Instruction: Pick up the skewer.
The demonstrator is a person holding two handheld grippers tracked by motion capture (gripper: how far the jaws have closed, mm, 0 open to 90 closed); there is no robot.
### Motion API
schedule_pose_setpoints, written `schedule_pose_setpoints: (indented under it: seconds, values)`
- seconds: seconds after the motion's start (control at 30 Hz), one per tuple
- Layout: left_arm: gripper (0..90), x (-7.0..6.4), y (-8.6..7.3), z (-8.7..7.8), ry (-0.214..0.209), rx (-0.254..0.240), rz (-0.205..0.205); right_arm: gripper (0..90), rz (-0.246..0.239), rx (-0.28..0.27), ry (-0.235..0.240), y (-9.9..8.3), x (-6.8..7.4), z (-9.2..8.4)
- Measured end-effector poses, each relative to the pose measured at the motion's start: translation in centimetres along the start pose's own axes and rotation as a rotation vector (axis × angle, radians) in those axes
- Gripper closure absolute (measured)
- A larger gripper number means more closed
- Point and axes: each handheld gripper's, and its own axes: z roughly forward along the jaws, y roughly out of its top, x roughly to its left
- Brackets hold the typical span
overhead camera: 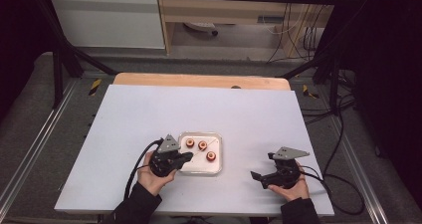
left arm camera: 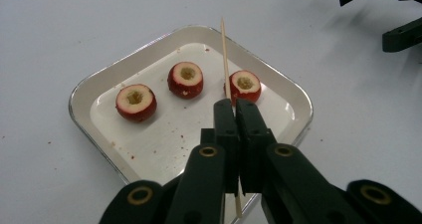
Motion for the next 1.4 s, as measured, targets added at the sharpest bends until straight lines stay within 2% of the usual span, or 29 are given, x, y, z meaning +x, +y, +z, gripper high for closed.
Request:
schedule_pose_setpoints:
  seconds: [0.2, 0.33, 0.57, 0.63, 0.7, 0.73, 0.8, 0.93, 0.97, 1.03, 1.1, 1.4]
  values:
    - [88.6, -0.2, 0.6, -0.2, -0.019, 0.017, 0.025, 1.5, -0.090, 0.025, -0.023, 1.2, 1.2, 0.4]
    - [88.6, -0.2, 1.0, -0.2, -0.034, 0.031, 0.037, 2.1, -0.132, 0.024, -0.019, 2.1, 2.1, 0.9]
    - [88.6, -0.6, 2.1, -0.3, -0.065, 0.062, 0.090, 3.3, -0.222, 0.020, -0.030, 3.9, 3.6, 1.3]
    - [88.6, -0.8, 2.4, -0.2, -0.066, 0.077, 0.116, 3.5, -0.246, 0.021, -0.029, 4.4, 4.0, 1.3]
    - [88.6, -1.1, 2.6, -0.1, -0.073, 0.086, 0.134, 4.2, -0.293, 0.028, -0.039, 5.0, 4.7, 1.4]
    - [88.6, -1.2, 2.7, -0.1, -0.077, 0.093, 0.146, 4.2, -0.293, 0.028, -0.039, 5.0, 4.7, 1.4]
    - [88.6, -1.4, 2.9, 0.2, -0.084, 0.096, 0.150, 4.8, -0.323, 0.037, -0.045, 5.4, 5.2, 1.5]
    - [88.6, -1.8, 3.2, 0.6, -0.098, 0.118, 0.170, 6.7, -0.394, 0.056, -0.053, 6.1, 6.1, 1.9]
    - [88.6, -1.9, 3.3, 0.7, -0.100, 0.123, 0.174, 8.0, -0.442, 0.069, -0.062, 6.3, 6.5, 2.1]
    - [88.7, -2.2, 3.5, 0.9, -0.107, 0.130, 0.178, 8.8, -0.456, 0.072, -0.066, 6.4, 6.8, 2.2]
    - [88.6, -2.4, 3.8, 1.1, -0.116, 0.134, 0.183, 10.7, -0.499, 0.082, -0.078, 6.4, 7.2, 2.3]
    - [88.7, -3.6, 4.2, 2.4, -0.151, 0.179, 0.219, 26.1, -0.679, 0.082, -0.113, 6.2, 8.3, 2.6]
